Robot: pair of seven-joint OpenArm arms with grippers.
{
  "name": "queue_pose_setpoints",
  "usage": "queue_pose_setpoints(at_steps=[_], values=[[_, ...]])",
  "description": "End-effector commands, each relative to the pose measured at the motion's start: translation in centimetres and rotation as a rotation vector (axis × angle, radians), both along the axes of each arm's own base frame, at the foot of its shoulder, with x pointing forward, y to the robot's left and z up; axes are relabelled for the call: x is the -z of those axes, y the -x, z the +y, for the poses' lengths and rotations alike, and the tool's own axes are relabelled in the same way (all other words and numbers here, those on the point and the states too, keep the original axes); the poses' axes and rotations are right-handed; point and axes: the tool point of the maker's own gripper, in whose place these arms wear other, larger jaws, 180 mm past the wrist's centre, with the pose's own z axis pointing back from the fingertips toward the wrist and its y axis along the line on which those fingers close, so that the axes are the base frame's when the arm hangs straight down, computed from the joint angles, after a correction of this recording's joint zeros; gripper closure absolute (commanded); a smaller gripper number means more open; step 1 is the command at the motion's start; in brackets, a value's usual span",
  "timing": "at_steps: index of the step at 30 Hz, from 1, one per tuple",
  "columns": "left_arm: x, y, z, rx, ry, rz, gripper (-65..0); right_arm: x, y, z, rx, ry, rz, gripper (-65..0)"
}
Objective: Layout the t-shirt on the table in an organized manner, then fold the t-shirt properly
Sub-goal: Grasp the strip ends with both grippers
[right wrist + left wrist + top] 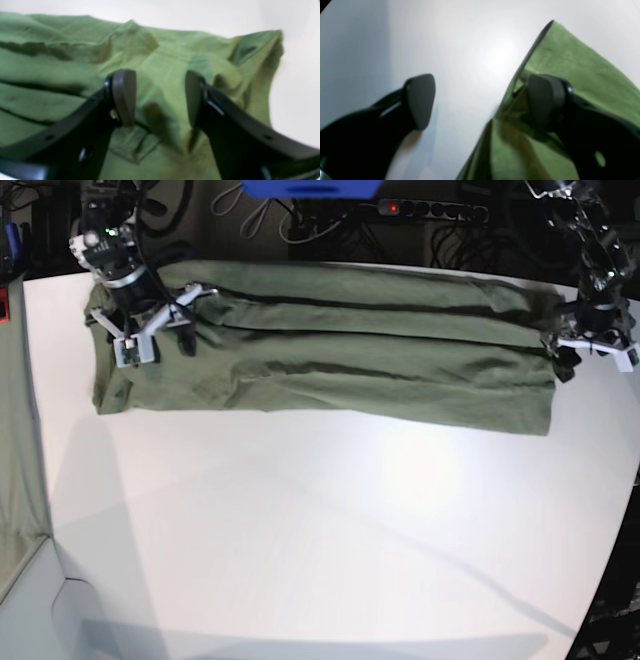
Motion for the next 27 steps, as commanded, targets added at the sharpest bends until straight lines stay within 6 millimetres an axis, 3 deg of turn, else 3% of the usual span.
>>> queue_pose_setpoints(at_steps=[1,8,27], values=[[-1.3,-0.8,0.4,0.003,-0.019,-0.044,-56.2,-0.9,-0.5,0.4,-0.016,-0.007,-0.041,-32.2],[-1.7,-2.2,-2.6,0.142,0.001,-0.087,-55.8,-0.5,-0.4,1.3,-0.037,-0.023,-0.027,-32.2],[-0.1,-1.6,-3.5,0.141,0.039,-0.055,-55.8,-0.4,-0.3,1.4,-0.039,-0.022,-0.024,-32.2]])
